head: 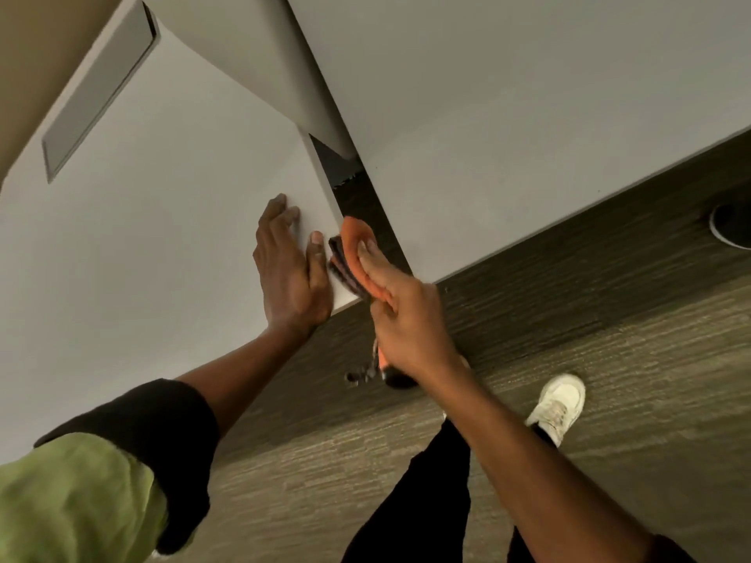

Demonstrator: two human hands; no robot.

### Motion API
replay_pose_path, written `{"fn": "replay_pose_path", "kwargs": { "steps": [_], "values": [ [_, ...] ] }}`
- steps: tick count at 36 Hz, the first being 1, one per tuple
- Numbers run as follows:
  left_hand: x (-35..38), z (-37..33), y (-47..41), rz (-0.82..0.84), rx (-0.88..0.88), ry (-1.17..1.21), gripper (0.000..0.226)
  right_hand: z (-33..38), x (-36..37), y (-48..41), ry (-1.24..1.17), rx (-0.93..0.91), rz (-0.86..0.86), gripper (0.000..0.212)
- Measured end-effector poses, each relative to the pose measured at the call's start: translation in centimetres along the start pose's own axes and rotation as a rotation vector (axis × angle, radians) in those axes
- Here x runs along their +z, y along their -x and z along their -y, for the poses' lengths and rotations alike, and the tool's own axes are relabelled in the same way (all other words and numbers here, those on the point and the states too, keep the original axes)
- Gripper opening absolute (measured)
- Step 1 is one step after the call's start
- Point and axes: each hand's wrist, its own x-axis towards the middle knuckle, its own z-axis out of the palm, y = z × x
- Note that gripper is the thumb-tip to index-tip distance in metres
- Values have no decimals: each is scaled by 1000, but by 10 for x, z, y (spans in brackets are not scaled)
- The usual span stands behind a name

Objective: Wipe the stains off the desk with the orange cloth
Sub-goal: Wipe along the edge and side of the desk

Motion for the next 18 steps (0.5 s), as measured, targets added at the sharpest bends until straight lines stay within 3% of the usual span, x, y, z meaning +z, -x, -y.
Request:
{"fn": "replay_pose_path", "kwargs": {
  "steps": [5,13,18],
  "values": [
    [-1,-2,1,10,-7,-4,48,-10,2,46,-31,-29,-23,86],
    [-8,-13,2,23,-36,7,51,11,1,-39,84,-89,-3,74],
    [-7,-11,1,24,-28,13,52,3,-1,-18,57,-78,19,80]
  ]
}}
